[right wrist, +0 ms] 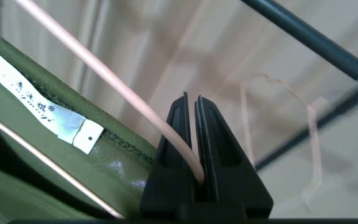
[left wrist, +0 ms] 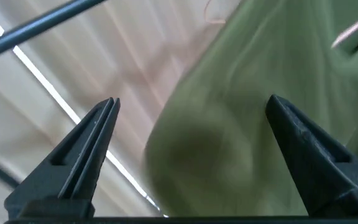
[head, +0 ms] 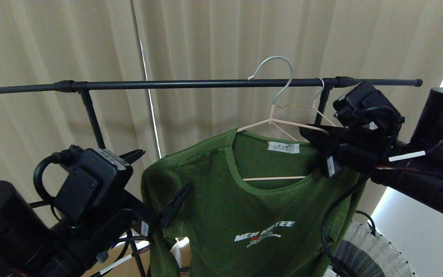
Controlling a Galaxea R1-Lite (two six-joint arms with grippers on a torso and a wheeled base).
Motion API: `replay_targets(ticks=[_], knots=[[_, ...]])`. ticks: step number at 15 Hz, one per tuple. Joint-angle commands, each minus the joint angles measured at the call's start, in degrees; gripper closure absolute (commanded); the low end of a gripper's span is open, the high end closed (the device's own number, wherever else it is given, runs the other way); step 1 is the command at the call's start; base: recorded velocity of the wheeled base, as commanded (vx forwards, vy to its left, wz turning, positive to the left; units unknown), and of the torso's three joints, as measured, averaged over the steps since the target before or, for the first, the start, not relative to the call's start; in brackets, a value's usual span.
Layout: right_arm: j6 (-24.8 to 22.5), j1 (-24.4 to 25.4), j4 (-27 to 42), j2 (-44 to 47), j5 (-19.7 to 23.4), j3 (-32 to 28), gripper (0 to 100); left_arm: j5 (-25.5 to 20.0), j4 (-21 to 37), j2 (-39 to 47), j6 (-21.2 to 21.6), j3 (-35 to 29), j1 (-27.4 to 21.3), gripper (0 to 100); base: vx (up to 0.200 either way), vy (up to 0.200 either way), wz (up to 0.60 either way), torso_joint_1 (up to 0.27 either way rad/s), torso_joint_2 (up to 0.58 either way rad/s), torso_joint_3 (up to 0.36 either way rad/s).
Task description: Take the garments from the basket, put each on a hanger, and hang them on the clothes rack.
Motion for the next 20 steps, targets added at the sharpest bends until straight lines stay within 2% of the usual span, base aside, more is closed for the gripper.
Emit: replay_targets(ticks=[1, 6, 10, 13, 14, 19, 20], knots=[[-0.03, -1.94, -0.01, -2.75, 0.12, 1.16, 100, -0.12, -0.23, -2.5, -0.06, 2.77, 1.61, 0, 0.0, 0.0, 0.0, 0.0, 0.0, 0.0], [0.23, -3.53, -0.01, -6.61, 0.73, 2.47, 100, -1.7, -0.14, -2.68, 0.12, 7.69, 7.41, 0, 0.0, 0.0, 0.0, 0.0, 0.0, 0.0], [0.23, -3.0, -0.09, -8.19, 1.0, 3.18, 100, -1.62, -0.76, 0.92, 0.12, 6.72, 7.14, 0, 0.0, 0.0, 0.0, 0.0, 0.0, 0.0], [0.23, -3.0, -0.01, -8.37, 1.0, 3.18, 100, -1.7, -5.51, 3.82, 0.12, 7.16, 6.79, 0, 0.0, 0.0, 0.0, 0.0, 0.0, 0.0], [0.23, -3.0, -0.01, -8.28, 1.0, 3.18, 100, -1.7, -6.38, 4.18, 0.12, 7.34, 6.79, 100, 0.0, 0.0, 0.0, 0.0, 0.0, 0.0], [0.23, -3.0, -0.01, -8.37, 0.91, 3.18, 100, -1.62, -7.35, 4.61, 0.03, 8.04, 7.49, 100, 0.0, 0.0, 0.0, 0.0, 0.0, 0.0], [0.23, -3.0, -0.09, -8.46, 0.82, 3.18, 100, -1.62, -7.35, 4.26, 0.21, 8.92, 8.99, 100, 0.0, 0.0, 0.0, 0.0, 0.0, 0.0]])
